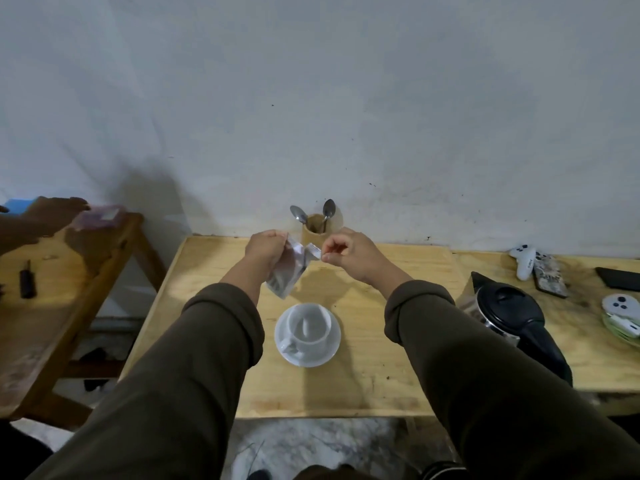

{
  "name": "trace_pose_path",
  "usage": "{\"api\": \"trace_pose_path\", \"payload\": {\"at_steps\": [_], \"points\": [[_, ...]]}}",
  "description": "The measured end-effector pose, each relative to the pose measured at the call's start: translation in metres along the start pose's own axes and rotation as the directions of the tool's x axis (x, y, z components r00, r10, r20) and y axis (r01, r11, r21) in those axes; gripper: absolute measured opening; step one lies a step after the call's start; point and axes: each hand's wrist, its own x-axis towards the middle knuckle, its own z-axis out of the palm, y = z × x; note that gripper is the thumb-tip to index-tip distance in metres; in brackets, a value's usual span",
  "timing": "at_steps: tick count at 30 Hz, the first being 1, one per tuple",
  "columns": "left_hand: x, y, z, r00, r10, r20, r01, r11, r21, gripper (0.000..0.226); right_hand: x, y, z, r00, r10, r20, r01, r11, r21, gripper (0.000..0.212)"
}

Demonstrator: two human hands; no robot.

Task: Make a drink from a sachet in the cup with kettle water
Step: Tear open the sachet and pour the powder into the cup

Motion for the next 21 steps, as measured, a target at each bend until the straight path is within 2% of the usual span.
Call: {"api": "trace_pose_path", "payload": {"at_steps": [3, 6, 9, 12, 16, 19, 21], "points": [[0.001, -0.005, -0.004, 0.999, -0.044, -0.019, 0.044, 0.999, 0.002, 0.023, -0.007, 0.003, -0.005, 0.999, 0.012, 0.034, -0.013, 1.0, 0.02, 0.012], [-0.002, -0.009, -0.002, 0.997, -0.08, -0.021, 0.08, 0.996, 0.027, 0.031, -0.011, 0.005, -0.007, 0.998, 0.045, 0.042, -0.046, 0.999, 0.017, 0.01], [-0.006, -0.011, 0.001, 0.996, -0.085, -0.017, 0.086, 0.993, 0.077, 0.031, -0.012, 0.005, -0.008, 0.998, 0.061, 0.033, -0.061, 0.998, 0.014, 0.009], [-0.01, -0.015, 0.001, 0.997, -0.08, 0.016, 0.077, 0.984, 0.159, 0.036, -0.013, 0.003, -0.008, 0.997, 0.075, 0.013, -0.076, 0.995, 0.067, 0.016], [-0.019, -0.031, 0.0, 0.998, -0.043, 0.036, 0.035, 0.978, 0.205, 0.031, -0.016, 0.001, 0.0, 0.989, 0.145, -0.006, -0.144, 0.984, 0.106, 0.016], [-0.026, -0.048, -0.002, 0.997, -0.028, 0.066, 0.011, 0.97, 0.245, 0.03, -0.023, 0.004, 0.013, 0.984, 0.175, 0.003, -0.175, 0.983, 0.055, 0.016], [-0.031, -0.059, -0.003, 0.995, -0.04, 0.086, 0.015, 0.963, 0.27, 0.03, -0.029, 0.008, 0.024, 0.99, 0.142, 0.018, -0.142, 0.99, -0.026, 0.019]]}}
